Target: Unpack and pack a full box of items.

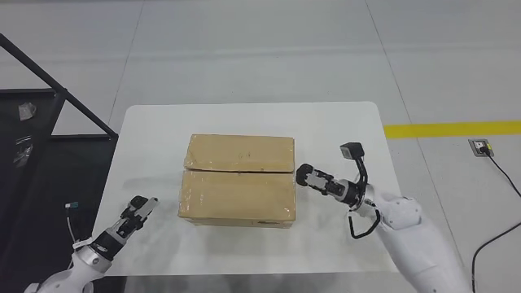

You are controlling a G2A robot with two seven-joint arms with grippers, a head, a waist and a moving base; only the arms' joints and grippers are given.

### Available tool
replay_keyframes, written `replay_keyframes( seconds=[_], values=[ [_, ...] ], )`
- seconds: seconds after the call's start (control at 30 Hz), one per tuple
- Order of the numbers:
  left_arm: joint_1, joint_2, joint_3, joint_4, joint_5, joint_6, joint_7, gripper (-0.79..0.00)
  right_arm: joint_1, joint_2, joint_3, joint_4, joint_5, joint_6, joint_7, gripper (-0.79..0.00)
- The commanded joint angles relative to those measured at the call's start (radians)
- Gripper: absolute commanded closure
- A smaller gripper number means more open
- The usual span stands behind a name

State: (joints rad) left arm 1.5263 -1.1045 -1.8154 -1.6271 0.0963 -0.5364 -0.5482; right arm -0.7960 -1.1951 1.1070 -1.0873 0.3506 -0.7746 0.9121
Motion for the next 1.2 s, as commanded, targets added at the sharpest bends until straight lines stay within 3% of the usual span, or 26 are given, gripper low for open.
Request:
replay_keyframes(
  seconds=[0.0,0.17,0.37,0.63,0.87,1.03,1.17],
  values=[
    [0.0,0.002,-0.003,0.002,-0.007,-0.001,-0.005,-0.785,0.008,-0.003,-0.007,0.01,-0.007,-0.003,-0.011,-0.785],
    [0.0,0.004,-0.002,0.001,-0.011,0.004,-0.006,-0.785,0.02,-0.007,-0.02,0.029,0.0,0.007,-0.003,-0.785],
    [-0.001,0.006,0.011,-0.003,0.0,0.01,0.001,-0.785,0.023,-0.01,-0.047,0.016,0.142,0.001,0.134,-0.785],
    [0.008,0.007,0.02,-0.021,-0.027,0.007,0.01,-0.785,-0.045,0.034,-0.064,-0.236,0.273,0.081,0.215,-0.785],
    [0.019,0.02,0.012,-0.045,0.001,-0.057,-0.101,-0.785,-0.085,0.107,-0.123,-0.395,0.107,0.159,0.293,-0.785],
    [0.021,0.033,0.033,-0.045,0.127,-0.144,-0.207,-0.785,-0.053,0.139,-0.23,-0.366,-0.014,0.147,0.281,-0.785],
    [0.019,0.037,0.055,-0.037,0.278,-0.166,-0.191,-0.785,-0.003,0.146,-0.31,-0.324,-0.019,0.118,0.252,-0.785]
  ],
)
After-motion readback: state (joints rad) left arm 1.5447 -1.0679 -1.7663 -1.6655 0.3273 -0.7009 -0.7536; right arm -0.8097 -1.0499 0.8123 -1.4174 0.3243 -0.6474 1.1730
